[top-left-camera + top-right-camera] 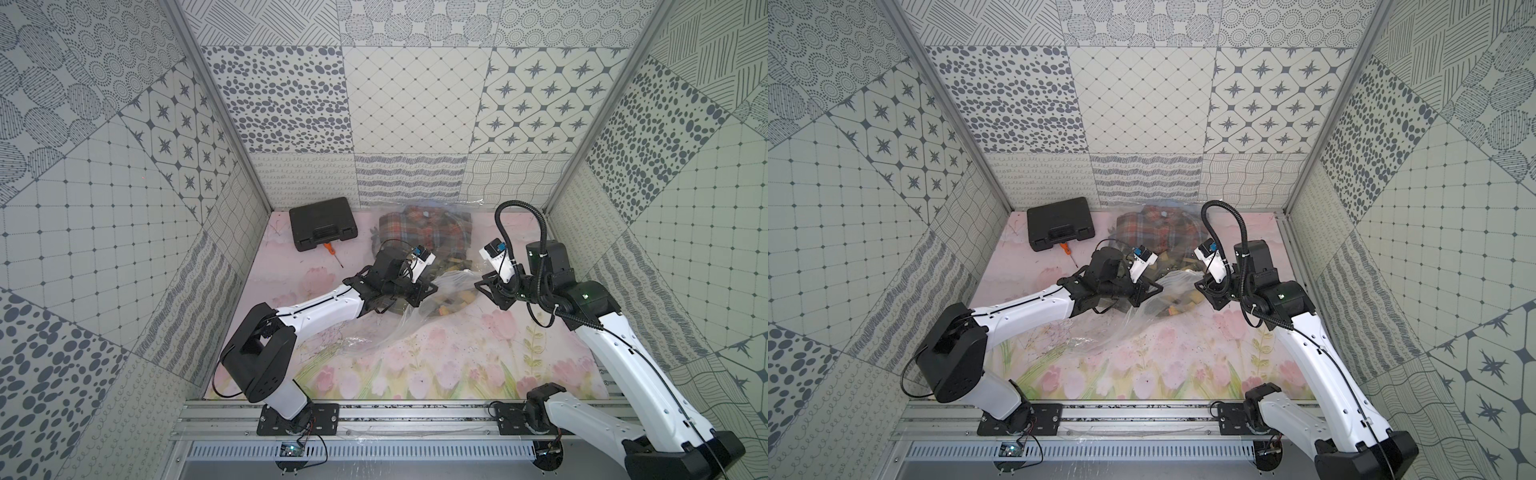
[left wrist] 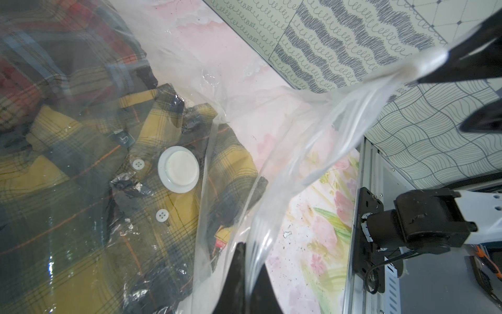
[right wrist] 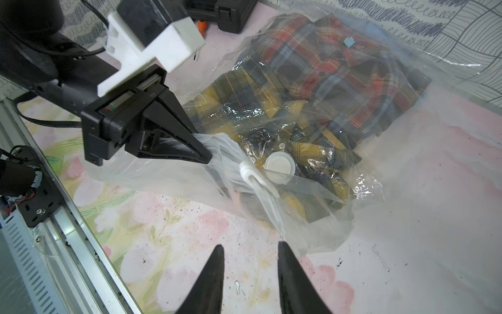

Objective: Place the folded shirt into the vacuum bag
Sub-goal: Close the vacuum bag at the center of the board.

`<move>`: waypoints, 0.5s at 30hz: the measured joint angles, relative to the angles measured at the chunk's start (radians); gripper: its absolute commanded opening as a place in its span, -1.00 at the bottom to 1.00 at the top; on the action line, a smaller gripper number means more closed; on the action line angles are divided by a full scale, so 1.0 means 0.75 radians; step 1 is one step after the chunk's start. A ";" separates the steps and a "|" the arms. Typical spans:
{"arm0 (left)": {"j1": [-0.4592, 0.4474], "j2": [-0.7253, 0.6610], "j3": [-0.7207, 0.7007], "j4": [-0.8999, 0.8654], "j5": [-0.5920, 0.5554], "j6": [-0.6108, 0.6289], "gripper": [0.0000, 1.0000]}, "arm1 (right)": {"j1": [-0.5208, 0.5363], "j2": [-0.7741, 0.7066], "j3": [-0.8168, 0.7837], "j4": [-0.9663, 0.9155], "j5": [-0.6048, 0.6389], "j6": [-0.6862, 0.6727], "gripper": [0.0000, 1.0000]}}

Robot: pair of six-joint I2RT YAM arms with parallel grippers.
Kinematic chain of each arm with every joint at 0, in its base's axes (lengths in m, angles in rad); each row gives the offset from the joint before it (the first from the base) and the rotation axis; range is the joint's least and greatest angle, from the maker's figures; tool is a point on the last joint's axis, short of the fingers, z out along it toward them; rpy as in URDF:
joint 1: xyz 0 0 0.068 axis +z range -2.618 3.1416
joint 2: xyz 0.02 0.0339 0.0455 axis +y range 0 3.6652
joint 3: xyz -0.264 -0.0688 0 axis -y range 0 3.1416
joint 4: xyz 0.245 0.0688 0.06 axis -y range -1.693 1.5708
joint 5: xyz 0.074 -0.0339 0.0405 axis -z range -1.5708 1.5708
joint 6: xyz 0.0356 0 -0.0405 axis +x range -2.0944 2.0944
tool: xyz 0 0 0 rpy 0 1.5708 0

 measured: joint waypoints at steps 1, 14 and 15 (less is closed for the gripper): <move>0.000 -0.003 0.000 0.000 0.005 -0.003 -1.00 | 0.000 0.006 0.001 0.002 0.007 -0.007 -0.36; 0.000 -0.024 -0.008 -0.003 0.049 -0.012 -1.00 | -0.073 0.036 0.010 0.039 0.066 -0.043 -0.06; 0.000 -0.024 -0.009 -0.003 0.051 -0.012 -1.00 | -0.083 0.036 0.013 0.039 0.071 -0.046 -0.02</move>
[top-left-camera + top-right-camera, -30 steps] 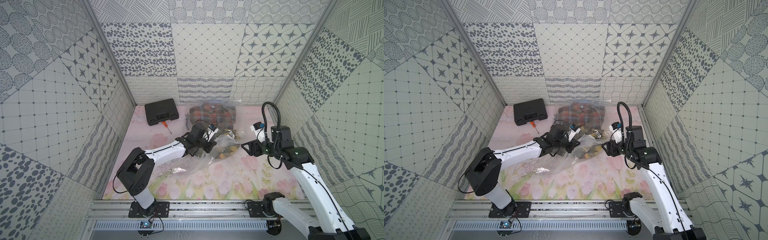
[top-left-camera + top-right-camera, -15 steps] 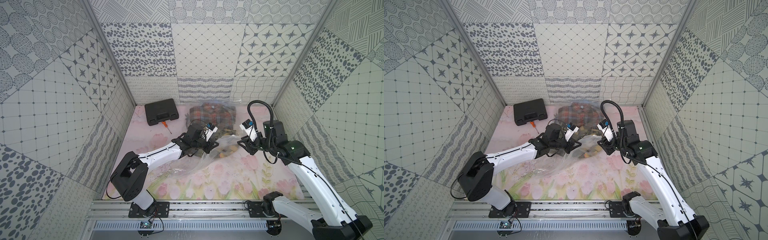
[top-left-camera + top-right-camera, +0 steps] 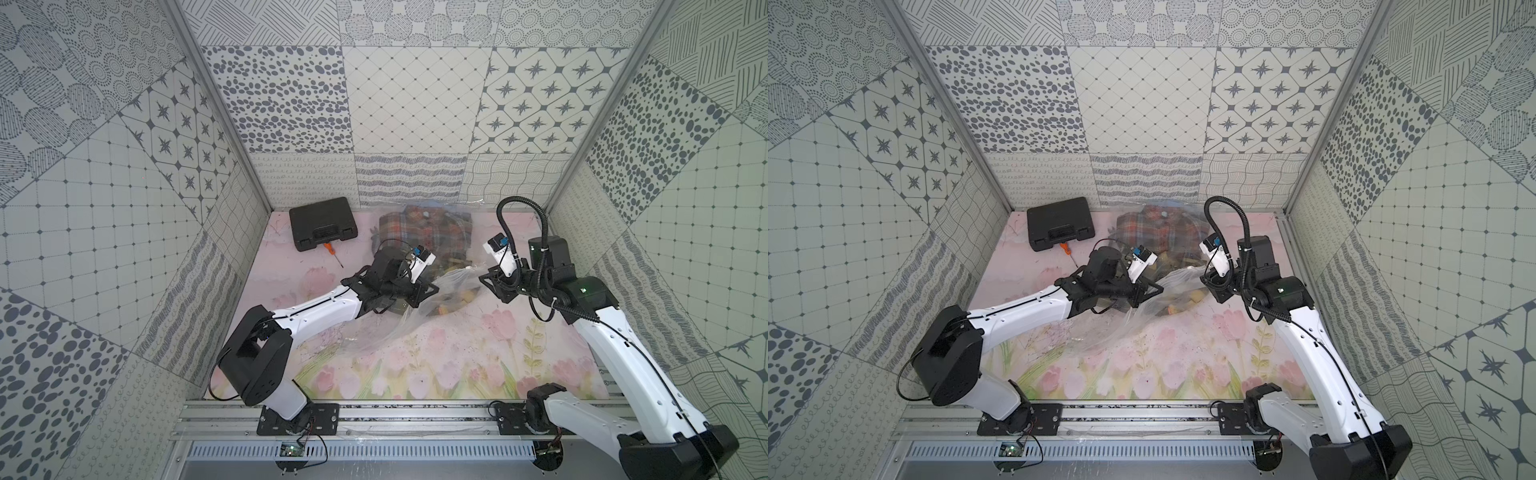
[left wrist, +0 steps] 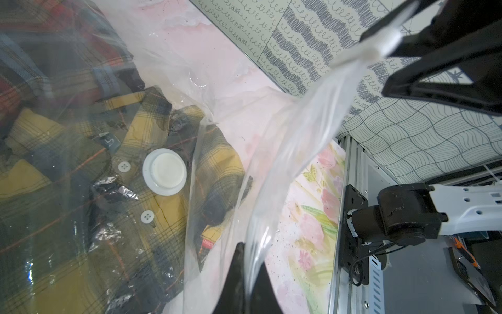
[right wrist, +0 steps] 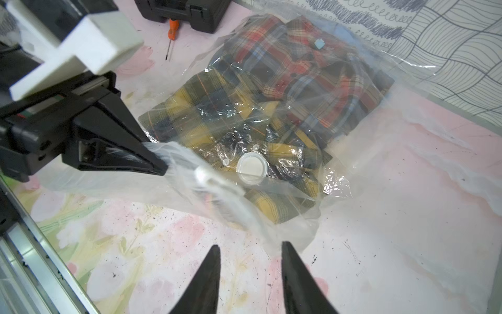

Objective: Place the folded shirt into the vacuum bag
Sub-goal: Close the vacuum bag at the center of the board.

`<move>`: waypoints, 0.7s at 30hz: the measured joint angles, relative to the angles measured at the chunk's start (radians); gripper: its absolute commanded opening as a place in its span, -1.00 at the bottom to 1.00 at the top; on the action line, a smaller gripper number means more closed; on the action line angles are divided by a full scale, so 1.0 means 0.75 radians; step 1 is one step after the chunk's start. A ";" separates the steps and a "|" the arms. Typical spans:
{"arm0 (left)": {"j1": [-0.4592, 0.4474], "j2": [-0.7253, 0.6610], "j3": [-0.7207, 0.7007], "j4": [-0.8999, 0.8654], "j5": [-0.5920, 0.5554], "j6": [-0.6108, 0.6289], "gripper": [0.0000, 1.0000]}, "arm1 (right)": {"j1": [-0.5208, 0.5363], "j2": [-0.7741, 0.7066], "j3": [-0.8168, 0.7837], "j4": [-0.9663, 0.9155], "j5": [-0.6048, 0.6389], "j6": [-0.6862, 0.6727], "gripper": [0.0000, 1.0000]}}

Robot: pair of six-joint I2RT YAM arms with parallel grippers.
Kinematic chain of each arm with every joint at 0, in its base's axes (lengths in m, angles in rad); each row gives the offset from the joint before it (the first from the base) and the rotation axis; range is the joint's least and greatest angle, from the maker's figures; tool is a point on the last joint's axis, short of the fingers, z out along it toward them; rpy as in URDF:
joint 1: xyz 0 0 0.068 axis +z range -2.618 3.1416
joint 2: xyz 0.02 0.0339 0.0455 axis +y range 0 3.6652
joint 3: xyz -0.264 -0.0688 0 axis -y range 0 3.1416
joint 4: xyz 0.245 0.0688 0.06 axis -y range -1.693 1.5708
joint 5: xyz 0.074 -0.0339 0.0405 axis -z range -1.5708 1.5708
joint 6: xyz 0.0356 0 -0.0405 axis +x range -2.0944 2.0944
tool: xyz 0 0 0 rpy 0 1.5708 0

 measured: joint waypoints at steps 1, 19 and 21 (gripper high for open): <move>0.000 0.000 -0.001 -0.001 0.002 0.000 -1.00 | -0.005 0.000 0.003 0.002 0.005 -0.002 0.00; -0.007 0.000 0.008 -0.013 0.002 0.001 -1.00 | -0.008 0.078 0.078 -0.003 -0.226 -0.100 -0.69; -0.009 0.000 0.011 -0.016 0.002 0.001 -1.00 | -0.008 0.078 0.077 -0.004 -0.232 -0.105 -0.75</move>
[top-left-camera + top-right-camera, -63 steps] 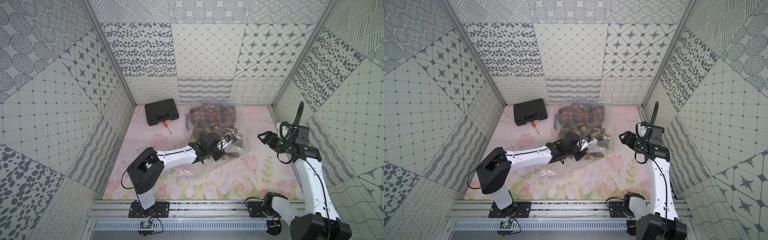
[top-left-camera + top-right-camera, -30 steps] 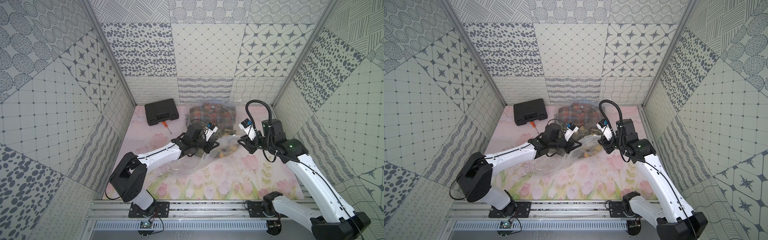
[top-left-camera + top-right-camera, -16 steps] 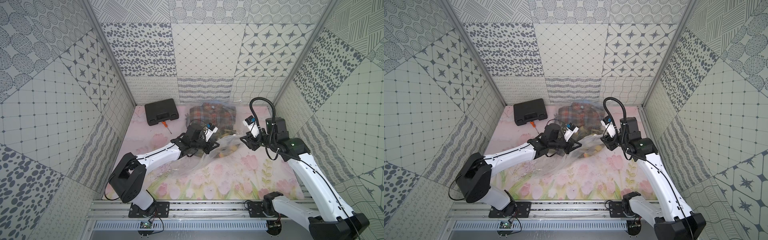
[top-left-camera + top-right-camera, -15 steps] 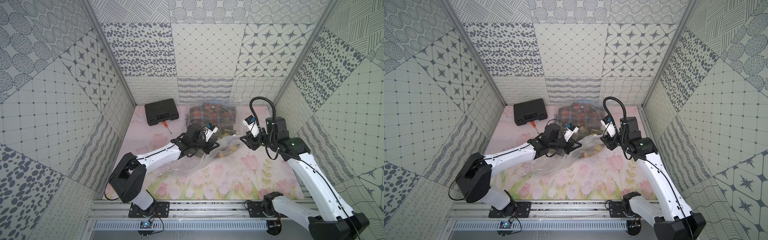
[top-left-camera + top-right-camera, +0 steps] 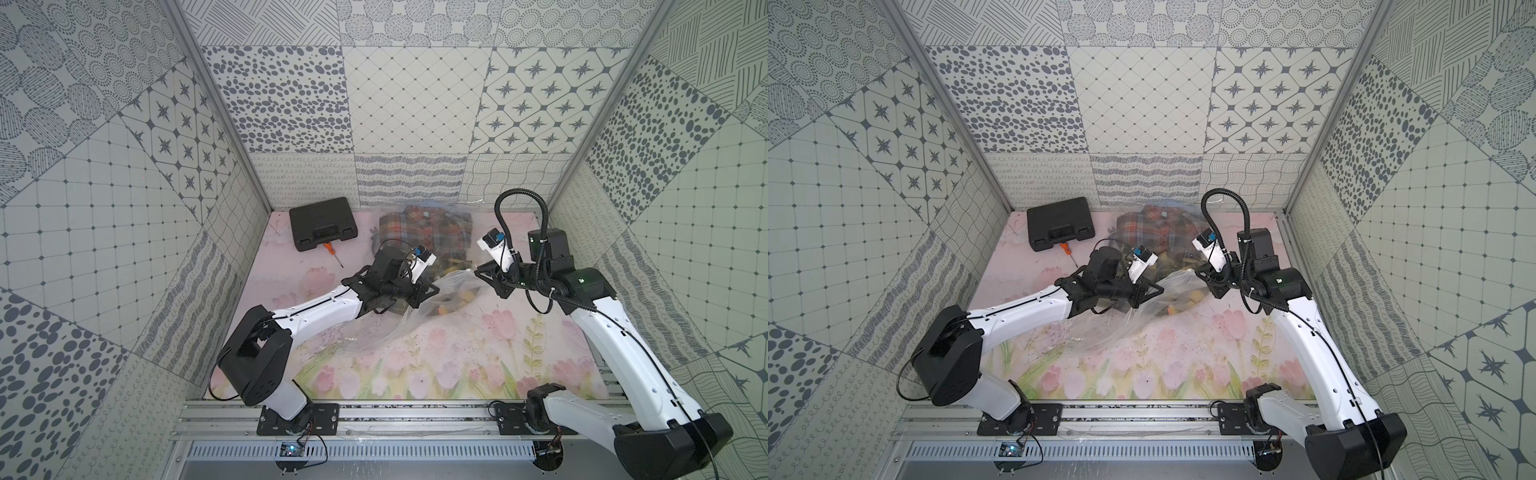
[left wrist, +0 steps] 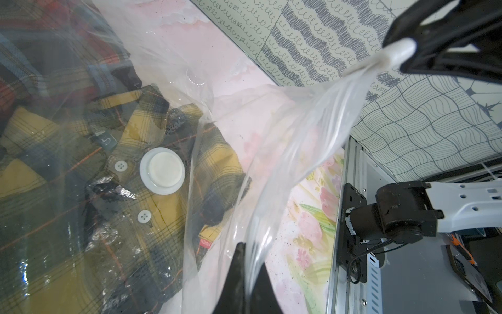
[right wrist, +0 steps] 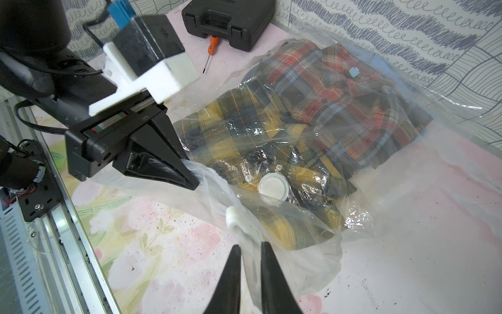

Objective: Place the folded shirt into the vacuum bag
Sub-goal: Close the vacuum bag at the center of the board.

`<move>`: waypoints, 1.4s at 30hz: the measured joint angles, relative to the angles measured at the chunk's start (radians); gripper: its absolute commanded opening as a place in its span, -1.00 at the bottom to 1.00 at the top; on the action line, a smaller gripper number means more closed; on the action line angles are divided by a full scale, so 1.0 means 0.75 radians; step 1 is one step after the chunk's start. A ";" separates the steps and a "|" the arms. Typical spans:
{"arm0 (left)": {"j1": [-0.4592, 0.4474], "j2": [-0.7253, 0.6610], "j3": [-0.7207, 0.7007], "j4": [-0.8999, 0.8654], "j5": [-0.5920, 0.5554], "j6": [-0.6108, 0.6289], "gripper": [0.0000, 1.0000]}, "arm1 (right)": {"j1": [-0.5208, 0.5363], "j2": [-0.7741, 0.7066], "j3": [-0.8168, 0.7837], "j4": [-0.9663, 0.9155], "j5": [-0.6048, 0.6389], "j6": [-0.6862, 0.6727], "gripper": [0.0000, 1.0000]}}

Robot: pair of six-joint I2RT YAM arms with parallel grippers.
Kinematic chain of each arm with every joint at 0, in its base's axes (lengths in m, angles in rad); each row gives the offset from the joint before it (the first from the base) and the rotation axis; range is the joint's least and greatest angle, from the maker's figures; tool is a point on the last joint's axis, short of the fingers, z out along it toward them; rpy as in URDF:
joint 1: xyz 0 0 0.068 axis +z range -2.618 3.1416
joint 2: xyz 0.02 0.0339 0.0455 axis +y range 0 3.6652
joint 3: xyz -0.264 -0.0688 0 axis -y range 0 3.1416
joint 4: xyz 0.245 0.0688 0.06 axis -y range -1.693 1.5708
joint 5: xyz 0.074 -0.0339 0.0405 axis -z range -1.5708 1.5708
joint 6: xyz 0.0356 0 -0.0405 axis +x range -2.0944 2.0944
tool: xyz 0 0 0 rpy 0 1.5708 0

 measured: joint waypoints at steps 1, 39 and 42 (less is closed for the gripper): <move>-0.001 0.000 0.001 -0.001 0.000 0.001 -1.00 | 0.000 0.000 0.000 -0.001 -0.001 -0.004 -0.80; -0.007 0.002 0.301 -0.117 0.034 0.154 0.11 | 0.054 -0.027 0.064 -0.128 0.018 -0.058 -1.00; -0.024 0.032 0.355 -0.125 0.102 0.238 0.10 | 0.054 -0.036 0.081 -0.138 -0.003 -0.069 -1.00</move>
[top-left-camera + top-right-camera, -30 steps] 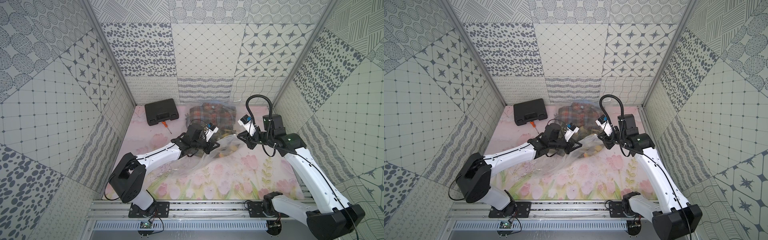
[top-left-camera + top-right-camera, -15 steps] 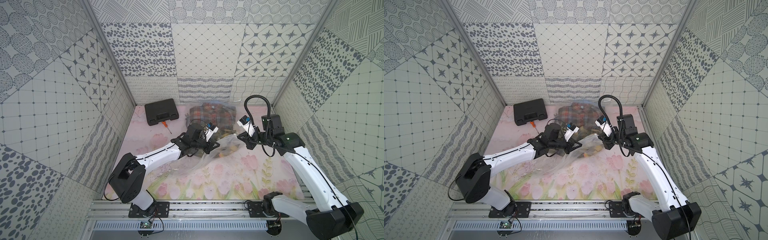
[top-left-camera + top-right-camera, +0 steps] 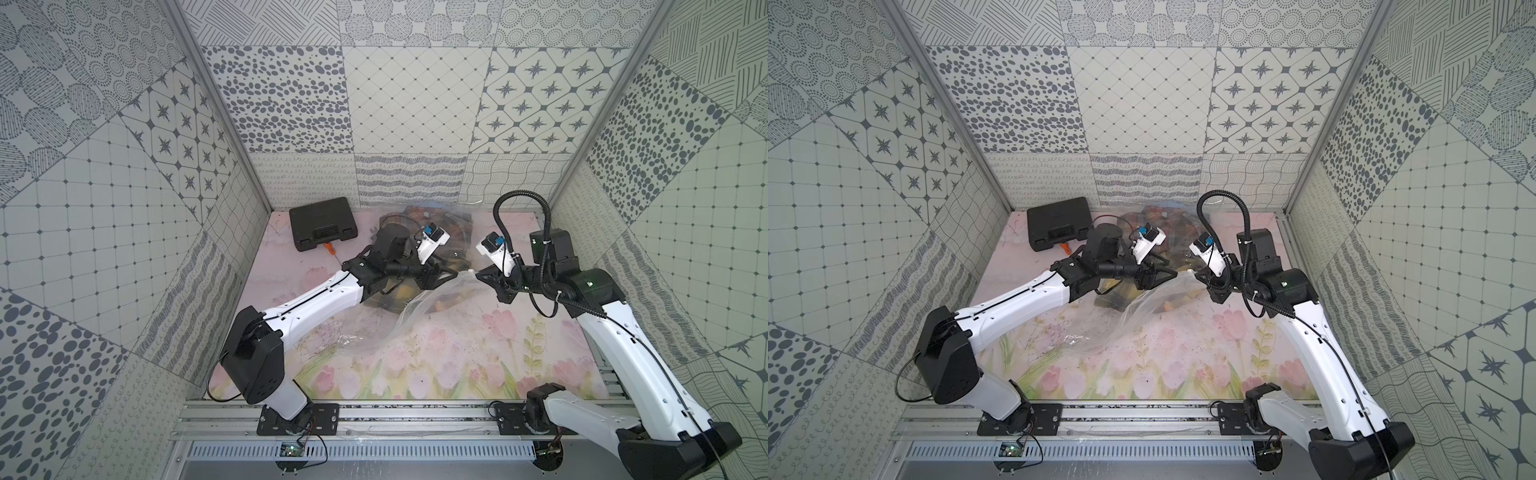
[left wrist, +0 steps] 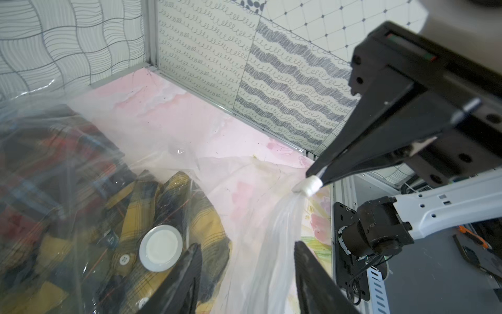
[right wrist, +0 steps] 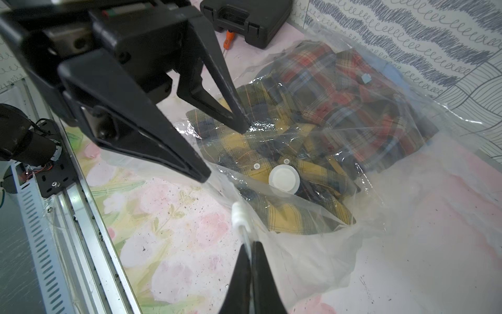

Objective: Place the folded shirt into the vacuum bag
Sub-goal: Close the vacuum bag at the center of the board.

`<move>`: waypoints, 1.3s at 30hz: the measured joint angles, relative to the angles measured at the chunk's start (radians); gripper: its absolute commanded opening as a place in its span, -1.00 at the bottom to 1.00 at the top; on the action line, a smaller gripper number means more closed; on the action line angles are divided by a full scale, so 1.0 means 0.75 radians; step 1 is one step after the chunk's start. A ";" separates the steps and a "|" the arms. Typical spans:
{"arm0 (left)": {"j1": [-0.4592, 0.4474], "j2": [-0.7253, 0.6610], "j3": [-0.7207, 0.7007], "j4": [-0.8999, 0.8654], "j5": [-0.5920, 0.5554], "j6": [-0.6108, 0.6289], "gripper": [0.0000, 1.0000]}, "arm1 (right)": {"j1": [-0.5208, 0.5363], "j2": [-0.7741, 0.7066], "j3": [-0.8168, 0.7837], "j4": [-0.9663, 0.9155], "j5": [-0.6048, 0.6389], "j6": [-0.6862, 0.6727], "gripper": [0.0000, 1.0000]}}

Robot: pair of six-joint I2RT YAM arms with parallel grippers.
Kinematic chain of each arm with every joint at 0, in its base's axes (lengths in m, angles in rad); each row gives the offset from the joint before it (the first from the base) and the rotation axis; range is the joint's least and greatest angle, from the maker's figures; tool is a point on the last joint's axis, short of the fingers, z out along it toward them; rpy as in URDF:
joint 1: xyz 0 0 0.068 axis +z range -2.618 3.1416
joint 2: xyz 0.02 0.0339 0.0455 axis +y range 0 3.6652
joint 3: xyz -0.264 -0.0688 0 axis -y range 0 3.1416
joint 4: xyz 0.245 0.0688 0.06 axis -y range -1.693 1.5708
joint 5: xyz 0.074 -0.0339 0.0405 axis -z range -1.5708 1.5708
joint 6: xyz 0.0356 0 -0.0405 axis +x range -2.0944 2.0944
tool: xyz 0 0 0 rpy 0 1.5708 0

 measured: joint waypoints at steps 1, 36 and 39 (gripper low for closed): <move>-0.007 0.011 0.017 -0.004 0.028 0.031 0.09 | 0.000 -0.001 0.003 -0.006 -0.011 -0.001 -1.00; -0.055 0.252 0.421 -0.384 0.463 0.693 -0.83 | 0.000 -0.038 0.013 -0.100 -0.115 0.007 -1.00; -0.055 0.252 0.421 -0.402 0.456 0.717 -0.64 | 0.000 -0.038 0.013 -0.104 -0.105 0.010 -1.00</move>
